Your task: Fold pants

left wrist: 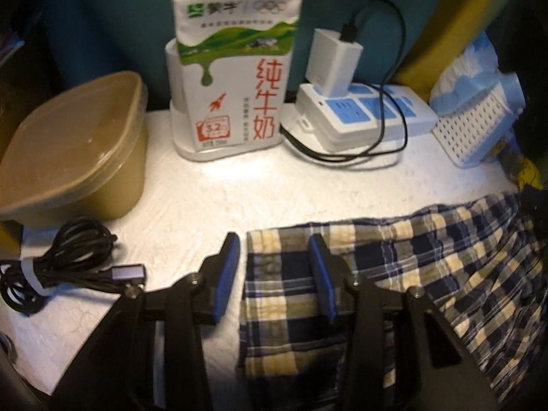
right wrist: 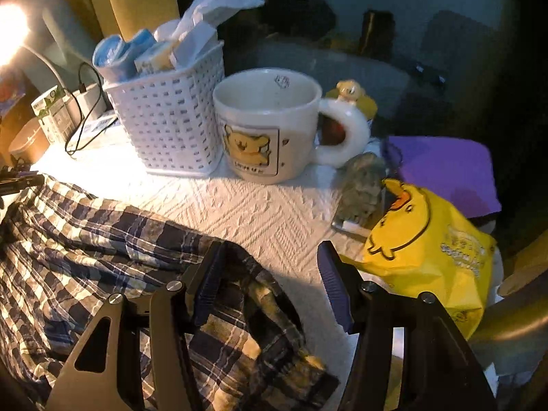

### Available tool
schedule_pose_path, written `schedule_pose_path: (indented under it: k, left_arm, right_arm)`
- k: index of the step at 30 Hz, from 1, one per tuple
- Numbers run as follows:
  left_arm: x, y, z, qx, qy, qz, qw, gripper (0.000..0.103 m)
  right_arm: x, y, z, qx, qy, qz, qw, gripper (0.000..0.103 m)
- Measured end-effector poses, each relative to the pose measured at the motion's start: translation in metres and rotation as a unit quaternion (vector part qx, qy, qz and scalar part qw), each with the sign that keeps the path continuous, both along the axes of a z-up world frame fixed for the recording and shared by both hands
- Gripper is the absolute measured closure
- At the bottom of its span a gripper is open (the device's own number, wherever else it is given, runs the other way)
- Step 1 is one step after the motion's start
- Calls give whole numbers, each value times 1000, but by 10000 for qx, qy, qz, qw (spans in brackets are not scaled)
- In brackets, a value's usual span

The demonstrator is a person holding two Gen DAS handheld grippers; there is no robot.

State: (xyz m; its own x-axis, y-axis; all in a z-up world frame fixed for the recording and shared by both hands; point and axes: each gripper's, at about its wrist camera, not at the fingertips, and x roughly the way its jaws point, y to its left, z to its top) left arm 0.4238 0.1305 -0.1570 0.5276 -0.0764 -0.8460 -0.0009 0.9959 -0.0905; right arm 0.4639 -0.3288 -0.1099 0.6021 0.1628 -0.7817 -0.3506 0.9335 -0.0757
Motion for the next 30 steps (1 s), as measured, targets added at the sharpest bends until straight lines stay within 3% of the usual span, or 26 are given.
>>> schedule_pose_path:
  k: [3, 4, 5, 6, 8, 10, 18, 20, 25, 26, 28, 29, 30]
  left_arm:
    - [-8, -15, -3, 395, -173, -350, 9985, 61]
    - [-9, -18, -3, 362, -198, -466, 9981, 66]
    - [-10, -18, -3, 308, -188, -539, 9979, 80]
    - [-10, -19, -2, 290, -186, -618, 9975, 90]
    - [-9, -20, 0, 271, -191, -653, 9973, 96]
    - [-7, -23, 4, 437, -340, -613, 9966, 97]
    - [27, -17, 45, 410, -938, -325, 9942, 97]
    - [38, -16, 49, 435, -975, -264, 9939, 97]
    - [62, -12, 30, 272, -542, -197, 9980, 94]
    - [63, -11, 26, 268, -470, -168, 9984, 91]
    - [60, -9, 27, 292, -485, -129, 9983, 88]
    - [58, -8, 30, 282, -536, -128, 9981, 86]
    - [54, -5, 35, 236, -603, -150, 9978, 84]
  right_arm:
    - [-1, 8, -13, 7, 126, 156, 9998, 48]
    - [-2, 11, -16, -46, 123, 218, 9997, 60]
    - [-3, 16, -19, -130, 162, 318, 9993, 90]
    - [-4, 20, -21, -185, 160, 365, 9990, 96]
    - [-9, 32, -19, -434, -69, 454, 9980, 98]
    - [-10, 38, -12, -522, -284, 459, 9972, 99]
    - [13, 48, 23, -458, -849, 315, 9948, 100]
    - [26, 53, 22, -508, -823, 293, 9949, 100]
    - [55, 52, -5, -588, -382, 42, 9975, 99]
    - [57, 52, -9, -606, -292, 49, 9977, 95]
    - [53, 51, -7, -613, -343, 50, 9975, 71]
    - [49, 50, -2, -590, -433, 56, 9973, 43]
    - [42, 49, 5, -547, -540, 78, 9970, 28]
